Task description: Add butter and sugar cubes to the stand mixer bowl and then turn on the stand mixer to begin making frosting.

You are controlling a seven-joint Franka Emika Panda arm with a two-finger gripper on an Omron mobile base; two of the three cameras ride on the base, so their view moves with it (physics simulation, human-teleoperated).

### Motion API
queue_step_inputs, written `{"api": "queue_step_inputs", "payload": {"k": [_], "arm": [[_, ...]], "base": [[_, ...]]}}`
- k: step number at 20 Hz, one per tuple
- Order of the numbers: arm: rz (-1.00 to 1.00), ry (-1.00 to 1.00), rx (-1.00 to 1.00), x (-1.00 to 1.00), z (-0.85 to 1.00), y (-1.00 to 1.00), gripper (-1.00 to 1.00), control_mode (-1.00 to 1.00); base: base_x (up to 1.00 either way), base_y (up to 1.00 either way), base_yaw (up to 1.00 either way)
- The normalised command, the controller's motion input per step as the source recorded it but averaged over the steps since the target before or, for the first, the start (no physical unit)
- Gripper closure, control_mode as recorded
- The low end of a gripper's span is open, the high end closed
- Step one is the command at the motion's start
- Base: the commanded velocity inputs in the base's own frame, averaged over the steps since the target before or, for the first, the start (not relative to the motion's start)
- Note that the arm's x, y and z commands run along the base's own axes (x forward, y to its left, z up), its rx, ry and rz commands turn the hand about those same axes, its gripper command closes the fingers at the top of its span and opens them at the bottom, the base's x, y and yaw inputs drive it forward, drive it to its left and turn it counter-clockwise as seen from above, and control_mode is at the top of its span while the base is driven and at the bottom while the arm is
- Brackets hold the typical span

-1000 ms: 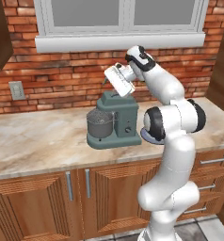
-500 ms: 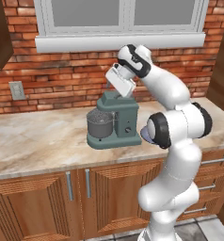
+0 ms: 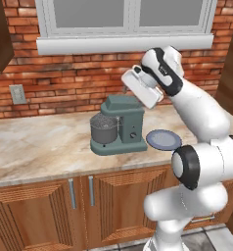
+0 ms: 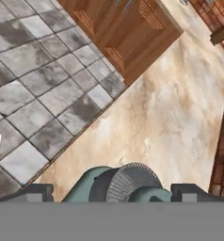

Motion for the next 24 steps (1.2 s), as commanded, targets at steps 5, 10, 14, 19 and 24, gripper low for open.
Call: {"api": "queue_step_inputs", "payload": {"k": [5, 10, 14, 19, 24], "arm": [[0.45, -0.37, -0.20, -1.00, 0.24, -0.01, -1.00, -1.00], [0.52, -0.45, -0.29, -1.00, 0.08, 0.00, -1.00, -1.00], [0.51, -0.55, -0.33, -0.79, 0.00, 0.00, -1.00, -1.00], [0.43, -0.58, -0.39, -0.36, -0.06, 0.00, -1.00, -1.00], [0.34, -0.53, -0.45, -0.05, -0.16, 0.00, -1.00, -1.00]], "base": [[0.00, 0.00, 0.00], [0.00, 0.00, 0.00], [0.00, 0.00, 0.00], [0.00, 0.00, 0.00], [0.00, 0.00, 0.00]]}}
